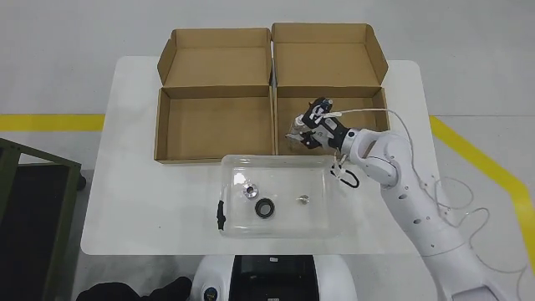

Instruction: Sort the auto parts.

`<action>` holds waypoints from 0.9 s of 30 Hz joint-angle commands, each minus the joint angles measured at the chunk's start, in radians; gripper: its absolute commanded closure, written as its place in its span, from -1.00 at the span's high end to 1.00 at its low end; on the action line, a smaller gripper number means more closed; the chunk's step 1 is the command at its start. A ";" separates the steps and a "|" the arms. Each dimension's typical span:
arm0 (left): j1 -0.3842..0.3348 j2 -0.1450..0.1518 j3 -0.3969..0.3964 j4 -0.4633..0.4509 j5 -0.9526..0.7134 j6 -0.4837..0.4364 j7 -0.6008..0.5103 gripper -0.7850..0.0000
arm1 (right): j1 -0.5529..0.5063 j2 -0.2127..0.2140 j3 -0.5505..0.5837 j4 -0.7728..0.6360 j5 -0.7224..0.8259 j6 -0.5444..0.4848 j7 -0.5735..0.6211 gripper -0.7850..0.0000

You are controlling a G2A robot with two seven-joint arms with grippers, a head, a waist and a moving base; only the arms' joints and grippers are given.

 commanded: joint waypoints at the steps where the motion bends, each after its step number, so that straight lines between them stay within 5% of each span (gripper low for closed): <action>1: 0.000 0.000 0.000 0.000 0.000 0.000 0.000 1.00 | -0.016 0.006 0.019 -0.046 -0.012 -0.004 0.003 1.00; 16: 0.000 0.000 0.000 0.000 0.000 0.000 0.000 1.00 | -0.242 0.059 0.134 -0.468 -0.029 -0.200 0.132 1.00; 27: 0.000 0.000 0.000 0.000 0.000 0.000 0.000 1.00 | -0.364 0.088 0.126 -0.593 -0.021 -0.305 0.266 1.00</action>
